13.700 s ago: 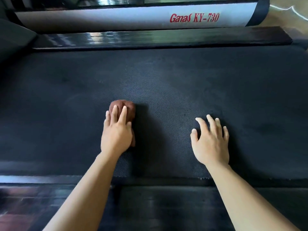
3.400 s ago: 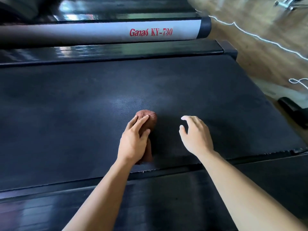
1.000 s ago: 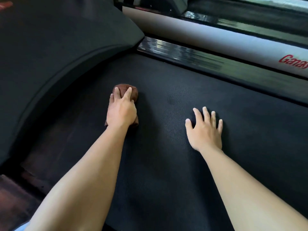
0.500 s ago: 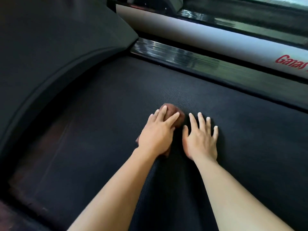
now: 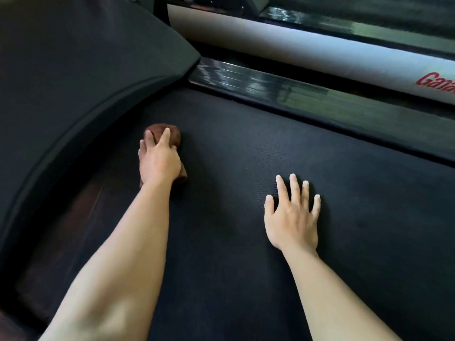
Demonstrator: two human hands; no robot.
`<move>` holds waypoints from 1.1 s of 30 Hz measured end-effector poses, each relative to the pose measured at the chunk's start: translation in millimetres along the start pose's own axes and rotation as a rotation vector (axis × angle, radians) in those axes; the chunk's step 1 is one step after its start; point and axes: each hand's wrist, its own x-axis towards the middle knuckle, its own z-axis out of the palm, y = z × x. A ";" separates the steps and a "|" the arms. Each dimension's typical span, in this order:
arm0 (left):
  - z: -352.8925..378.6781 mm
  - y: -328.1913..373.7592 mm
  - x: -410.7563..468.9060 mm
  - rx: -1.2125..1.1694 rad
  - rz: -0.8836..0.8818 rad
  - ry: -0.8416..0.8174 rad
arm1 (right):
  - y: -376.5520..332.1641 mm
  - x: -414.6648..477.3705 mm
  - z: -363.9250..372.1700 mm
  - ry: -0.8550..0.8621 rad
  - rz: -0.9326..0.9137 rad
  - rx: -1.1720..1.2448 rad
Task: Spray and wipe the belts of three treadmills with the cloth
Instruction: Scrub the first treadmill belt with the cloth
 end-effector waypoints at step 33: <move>40.1 87.1 104.9 0.110 0.356 -0.159 | 1.4 1.0 5.0 0.033 0.020 -0.015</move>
